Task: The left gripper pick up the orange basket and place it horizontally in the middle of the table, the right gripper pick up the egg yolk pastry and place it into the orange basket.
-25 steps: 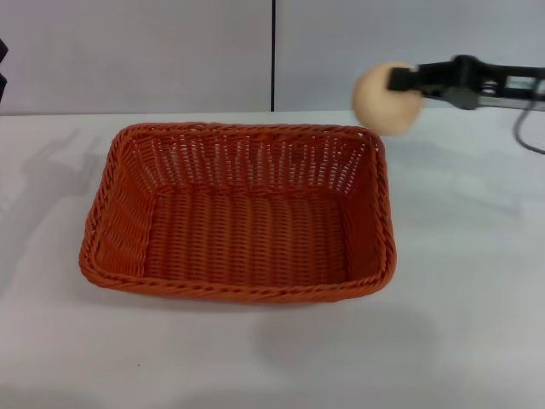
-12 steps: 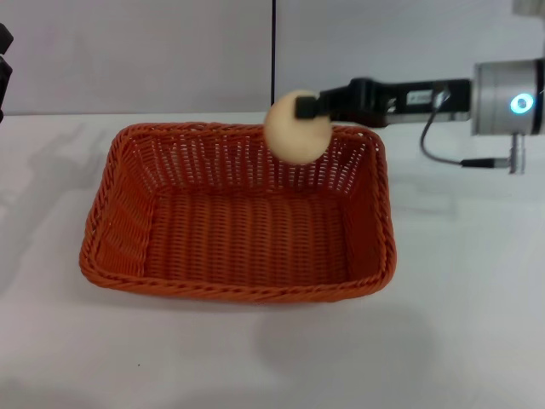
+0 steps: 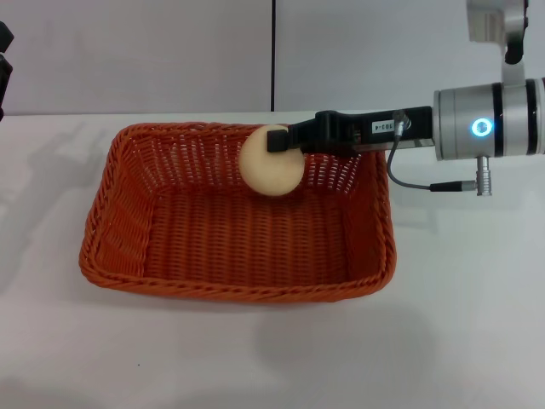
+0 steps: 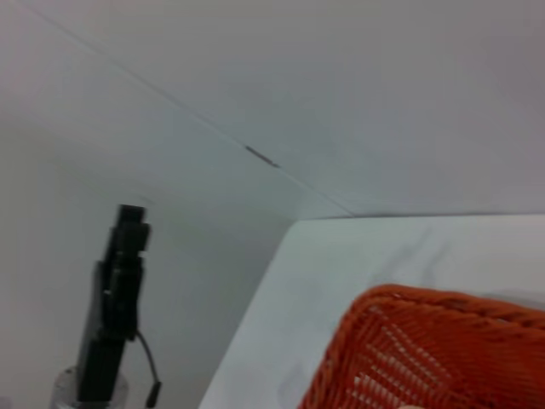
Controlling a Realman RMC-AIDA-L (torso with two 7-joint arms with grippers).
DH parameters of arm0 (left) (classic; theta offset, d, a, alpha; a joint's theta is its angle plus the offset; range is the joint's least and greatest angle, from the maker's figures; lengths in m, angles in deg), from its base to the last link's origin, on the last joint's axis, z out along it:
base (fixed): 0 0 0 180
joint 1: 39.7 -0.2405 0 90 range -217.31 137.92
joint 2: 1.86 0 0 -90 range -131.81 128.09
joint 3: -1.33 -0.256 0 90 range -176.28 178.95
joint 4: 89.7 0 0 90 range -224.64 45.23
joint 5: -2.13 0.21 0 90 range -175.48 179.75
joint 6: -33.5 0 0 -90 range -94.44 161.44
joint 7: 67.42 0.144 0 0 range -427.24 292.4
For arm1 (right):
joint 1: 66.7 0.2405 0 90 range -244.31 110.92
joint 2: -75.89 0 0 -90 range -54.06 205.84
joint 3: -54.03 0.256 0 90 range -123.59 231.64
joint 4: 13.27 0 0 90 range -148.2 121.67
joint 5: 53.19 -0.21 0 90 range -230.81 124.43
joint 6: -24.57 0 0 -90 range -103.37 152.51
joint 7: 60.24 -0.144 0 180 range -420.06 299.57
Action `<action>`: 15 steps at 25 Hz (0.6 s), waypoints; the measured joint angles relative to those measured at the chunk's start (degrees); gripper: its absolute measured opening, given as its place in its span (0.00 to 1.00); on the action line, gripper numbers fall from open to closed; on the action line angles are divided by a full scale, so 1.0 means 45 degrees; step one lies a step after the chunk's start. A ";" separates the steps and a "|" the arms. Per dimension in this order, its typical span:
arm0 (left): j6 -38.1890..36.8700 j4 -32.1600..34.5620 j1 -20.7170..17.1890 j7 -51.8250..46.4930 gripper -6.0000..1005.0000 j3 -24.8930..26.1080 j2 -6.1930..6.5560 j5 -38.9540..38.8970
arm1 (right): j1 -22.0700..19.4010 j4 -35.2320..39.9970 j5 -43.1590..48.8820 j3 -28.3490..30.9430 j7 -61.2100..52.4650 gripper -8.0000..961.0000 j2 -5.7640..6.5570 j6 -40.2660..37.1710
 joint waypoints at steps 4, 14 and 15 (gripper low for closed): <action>-0.0035 0.0020 0.0002 0.0003 0.32 -0.0003 0.0000 -0.0006 | -0.0010 -0.0175 0.0023 -0.0079 -0.0069 0.05 -0.0006 -0.0146; 0.0010 0.0181 -0.0018 0.0007 0.33 -0.0006 -0.0019 -0.0017 | -0.0247 -0.0024 0.0027 -0.0088 0.0026 0.38 -0.0021 0.0053; 0.0024 0.0188 -0.0044 0.0007 0.32 -0.0003 -0.0022 -0.0018 | -0.0329 0.0178 0.0020 -0.0071 0.0035 0.43 -0.0020 0.0190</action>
